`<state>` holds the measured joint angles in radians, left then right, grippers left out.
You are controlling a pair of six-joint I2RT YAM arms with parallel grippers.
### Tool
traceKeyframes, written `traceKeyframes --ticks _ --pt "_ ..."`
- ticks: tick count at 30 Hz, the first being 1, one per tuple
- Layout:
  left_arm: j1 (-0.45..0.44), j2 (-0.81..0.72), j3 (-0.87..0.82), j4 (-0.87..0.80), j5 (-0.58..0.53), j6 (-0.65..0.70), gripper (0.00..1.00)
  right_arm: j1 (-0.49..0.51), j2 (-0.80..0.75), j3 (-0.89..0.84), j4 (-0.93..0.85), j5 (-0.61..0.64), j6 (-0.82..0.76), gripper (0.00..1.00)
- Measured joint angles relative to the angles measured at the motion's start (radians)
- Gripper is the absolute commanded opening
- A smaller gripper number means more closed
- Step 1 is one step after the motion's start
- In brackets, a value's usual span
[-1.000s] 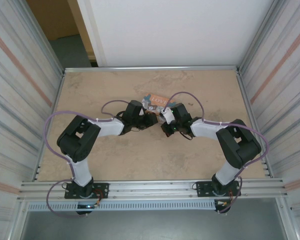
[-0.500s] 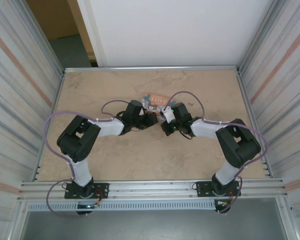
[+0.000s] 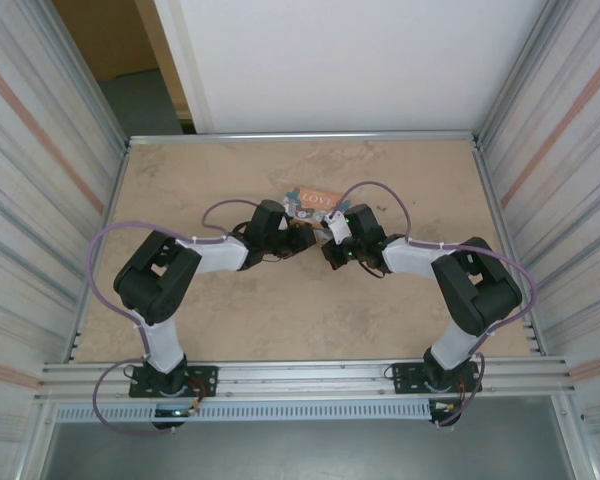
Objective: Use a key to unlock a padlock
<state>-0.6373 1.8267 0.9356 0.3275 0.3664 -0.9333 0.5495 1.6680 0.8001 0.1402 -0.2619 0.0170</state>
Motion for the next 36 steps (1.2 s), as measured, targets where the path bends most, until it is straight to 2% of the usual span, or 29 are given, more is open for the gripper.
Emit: traceKeyframes --ticks 14,36 --pt "0.0 0.0 0.005 0.01 -0.008 -0.007 0.13 0.0 0.006 -0.002 0.045 -0.008 0.01 0.0" --pt "0.012 0.0 0.018 0.031 0.0 -0.048 0.13 -0.037 0.032 0.001 0.151 -0.107 0.077 0.0"
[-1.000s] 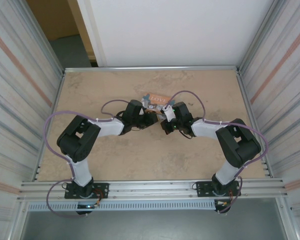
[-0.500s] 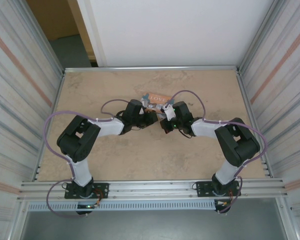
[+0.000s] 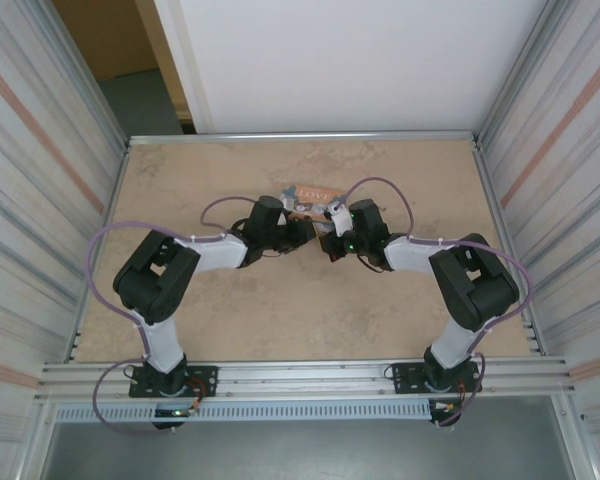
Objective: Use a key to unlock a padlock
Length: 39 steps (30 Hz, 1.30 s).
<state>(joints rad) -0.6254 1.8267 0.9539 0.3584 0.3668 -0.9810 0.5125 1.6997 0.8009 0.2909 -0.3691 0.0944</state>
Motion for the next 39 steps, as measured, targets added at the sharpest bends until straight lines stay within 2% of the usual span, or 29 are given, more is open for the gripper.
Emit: traceKeyframes --ticks 11,29,39 --pt "0.013 0.008 0.0 0.032 0.0 -0.031 0.13 -0.01 0.023 0.009 0.05 -0.021 0.052 0.0" --pt "0.013 0.074 0.0 0.066 0.011 -0.046 0.14 -0.011 0.077 0.009 0.043 -0.015 0.047 0.0" --pt "0.013 0.099 -0.015 0.11 0.019 -0.065 0.23 -0.011 0.095 0.009 0.037 -0.01 0.044 0.0"
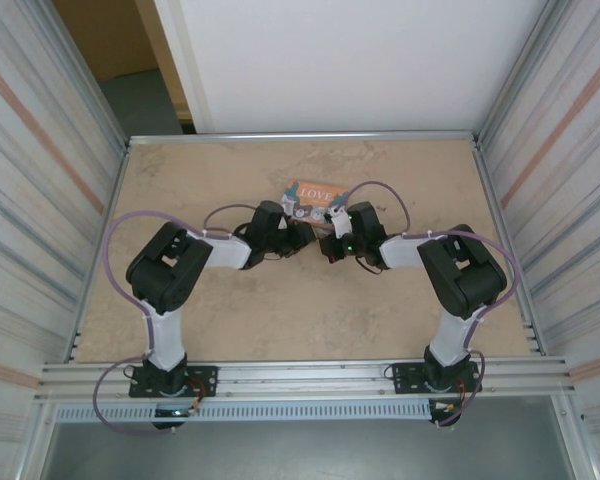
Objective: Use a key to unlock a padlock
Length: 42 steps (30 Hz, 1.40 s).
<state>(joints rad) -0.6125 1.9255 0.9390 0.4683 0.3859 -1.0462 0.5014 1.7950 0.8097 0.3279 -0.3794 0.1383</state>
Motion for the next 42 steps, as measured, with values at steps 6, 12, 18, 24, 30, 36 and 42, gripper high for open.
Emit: traceKeyframes --ticks 6,12,18,24,30,36,42 --pt "0.0 -0.001 -0.02 0.025 0.003 -0.002 0.33 -0.003 0.002 -0.006 0.002 -0.016 0.0 0.0" --pt "0.003 -0.062 -0.077 0.02 0.037 0.005 0.39 -0.005 0.015 -0.009 0.017 -0.019 0.0 0.0" --pt "0.047 -0.187 -0.153 0.003 0.04 0.019 0.42 -0.005 0.017 -0.009 0.021 -0.039 0.005 0.0" --pt "0.112 -0.323 -0.248 -0.007 0.03 0.035 0.43 -0.005 0.017 -0.009 0.021 -0.065 0.022 0.0" --pt "0.178 -0.411 -0.363 0.016 0.03 0.027 0.45 -0.005 0.017 -0.007 0.019 -0.096 0.087 0.0" --pt "0.206 -0.434 -0.443 0.089 0.035 -0.014 0.46 -0.006 0.017 0.012 -0.014 -0.13 0.164 0.0" --pt "0.208 -0.432 -0.474 0.167 0.05 -0.059 0.45 -0.007 0.016 0.031 -0.05 -0.153 0.225 0.0"
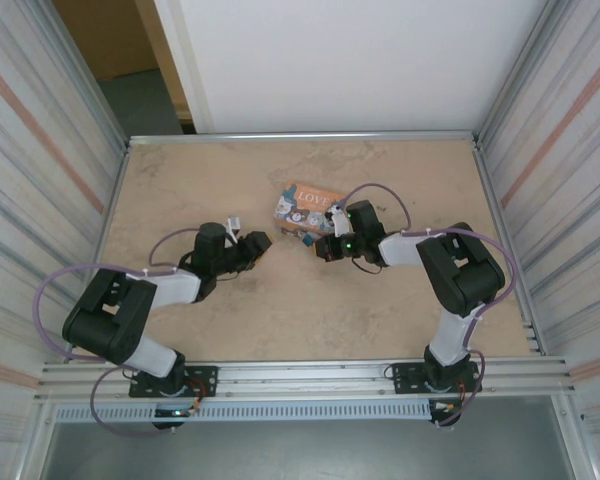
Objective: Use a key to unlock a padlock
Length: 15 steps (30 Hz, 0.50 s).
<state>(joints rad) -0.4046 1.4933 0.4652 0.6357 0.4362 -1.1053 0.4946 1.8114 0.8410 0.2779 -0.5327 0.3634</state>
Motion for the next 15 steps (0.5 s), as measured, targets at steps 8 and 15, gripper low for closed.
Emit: traceKeyframes --ticks 8,15 --pt "-0.006 0.065 0.0 0.095 0.022 -0.038 0.45 -0.004 -0.008 0.015 -0.044 -0.03 0.082 0.0" --pt "-0.048 0.175 0.029 0.18 0.043 -0.075 0.46 -0.004 -0.019 0.026 -0.084 -0.047 0.142 0.0"
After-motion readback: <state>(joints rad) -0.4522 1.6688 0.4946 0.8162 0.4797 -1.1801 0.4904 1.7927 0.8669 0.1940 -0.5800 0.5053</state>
